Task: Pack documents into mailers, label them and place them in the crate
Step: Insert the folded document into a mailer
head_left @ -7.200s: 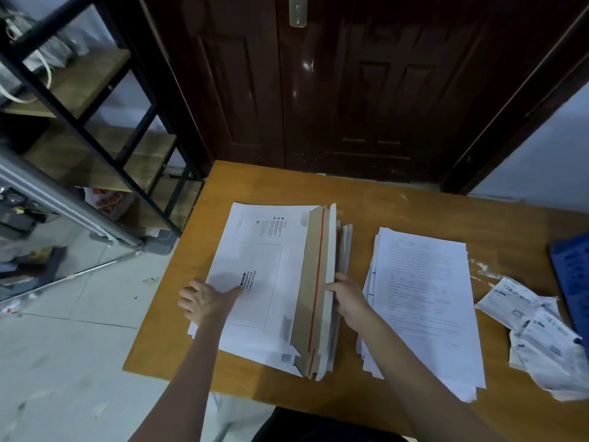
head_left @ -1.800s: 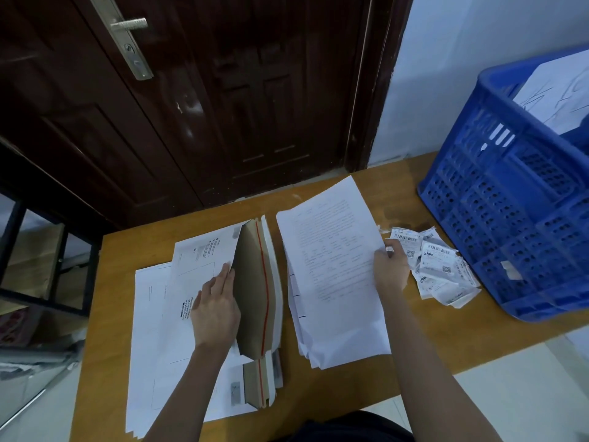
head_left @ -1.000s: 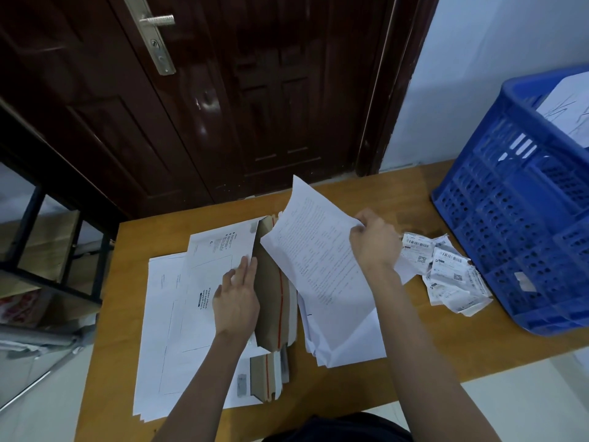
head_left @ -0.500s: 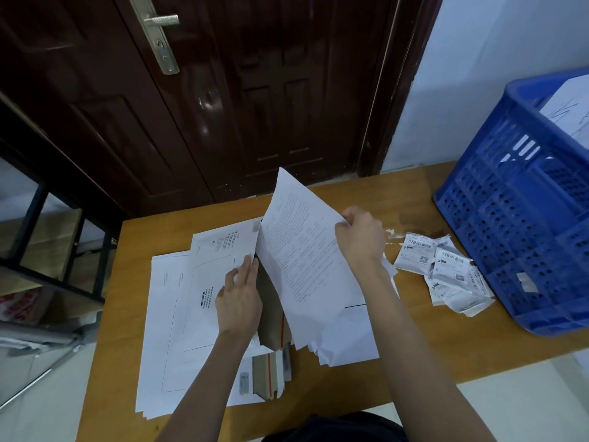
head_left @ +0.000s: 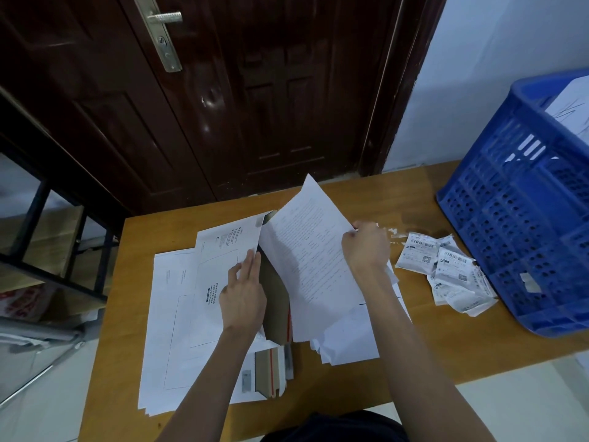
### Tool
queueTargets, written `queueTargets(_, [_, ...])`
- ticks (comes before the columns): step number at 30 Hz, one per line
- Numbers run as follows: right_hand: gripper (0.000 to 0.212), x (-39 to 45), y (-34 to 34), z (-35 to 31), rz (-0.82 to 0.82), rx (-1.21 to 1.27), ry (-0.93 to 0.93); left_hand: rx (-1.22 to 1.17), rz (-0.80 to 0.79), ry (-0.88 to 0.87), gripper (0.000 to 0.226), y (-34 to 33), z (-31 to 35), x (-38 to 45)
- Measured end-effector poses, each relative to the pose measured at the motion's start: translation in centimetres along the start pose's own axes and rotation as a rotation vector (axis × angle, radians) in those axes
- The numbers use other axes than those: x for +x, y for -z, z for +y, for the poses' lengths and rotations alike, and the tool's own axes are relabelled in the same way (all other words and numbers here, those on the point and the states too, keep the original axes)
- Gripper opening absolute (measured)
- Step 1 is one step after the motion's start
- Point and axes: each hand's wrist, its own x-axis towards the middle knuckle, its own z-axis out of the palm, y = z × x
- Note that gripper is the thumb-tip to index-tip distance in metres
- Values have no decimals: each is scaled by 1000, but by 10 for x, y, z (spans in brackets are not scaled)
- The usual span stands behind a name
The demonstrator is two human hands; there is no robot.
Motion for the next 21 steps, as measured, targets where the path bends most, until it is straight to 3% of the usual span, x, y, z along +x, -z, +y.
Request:
queueTargets(11, [28, 1, -4, -4, 24, 238, -65, 35, -4, -18, 61, -2, 4, 0])
queueTargets(16, [31, 0, -9, 2, 0, 136, -59, 54, -9, -18, 61, -2, 3, 0])
queueTargets(21, [30, 5, 2, 5, -141, -42, -37, 68, -24, -14, 62, -1, 3, -1])
